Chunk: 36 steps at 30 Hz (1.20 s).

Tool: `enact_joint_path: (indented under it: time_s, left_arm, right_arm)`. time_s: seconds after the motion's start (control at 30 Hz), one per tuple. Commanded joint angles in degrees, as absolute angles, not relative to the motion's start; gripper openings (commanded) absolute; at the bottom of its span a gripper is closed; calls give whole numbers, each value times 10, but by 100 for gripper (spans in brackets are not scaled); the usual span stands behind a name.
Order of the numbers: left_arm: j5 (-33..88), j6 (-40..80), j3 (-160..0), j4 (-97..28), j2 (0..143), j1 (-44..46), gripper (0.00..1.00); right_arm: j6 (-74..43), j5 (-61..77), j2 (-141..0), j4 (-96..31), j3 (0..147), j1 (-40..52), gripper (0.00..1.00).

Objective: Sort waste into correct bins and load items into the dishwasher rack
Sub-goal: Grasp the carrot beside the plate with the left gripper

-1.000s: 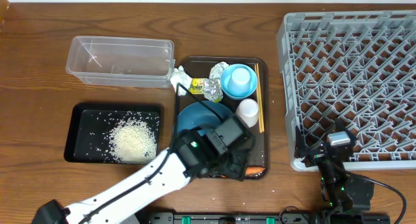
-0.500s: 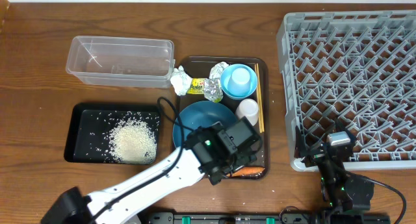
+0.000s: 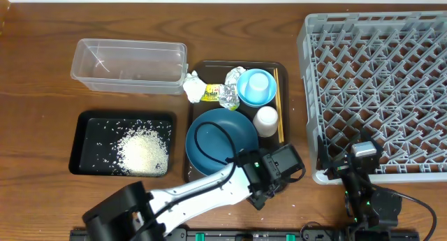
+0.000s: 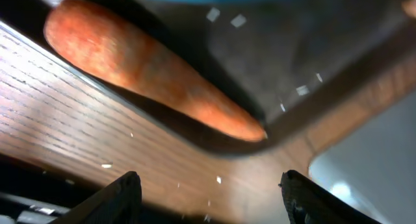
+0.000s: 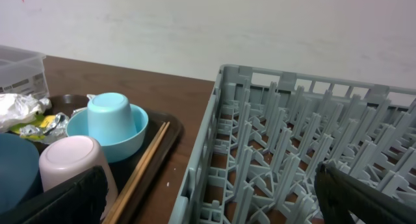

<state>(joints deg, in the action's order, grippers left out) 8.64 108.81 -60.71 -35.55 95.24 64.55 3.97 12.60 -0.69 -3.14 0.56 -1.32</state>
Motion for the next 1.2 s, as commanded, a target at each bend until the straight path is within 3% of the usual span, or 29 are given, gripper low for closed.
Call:
enact_joint_path:
  time_s: [0.0, 1.17]
  left_arm:
    - [58, 1177, -601, -357, 979, 645, 71]
    - [-11, 1196, -601, -334, 1029, 643, 69]
  right_arm:
    - [33, 125, -4, -32, 3, -18, 99]
    - [33, 125, -4, -32, 3, -18, 99]
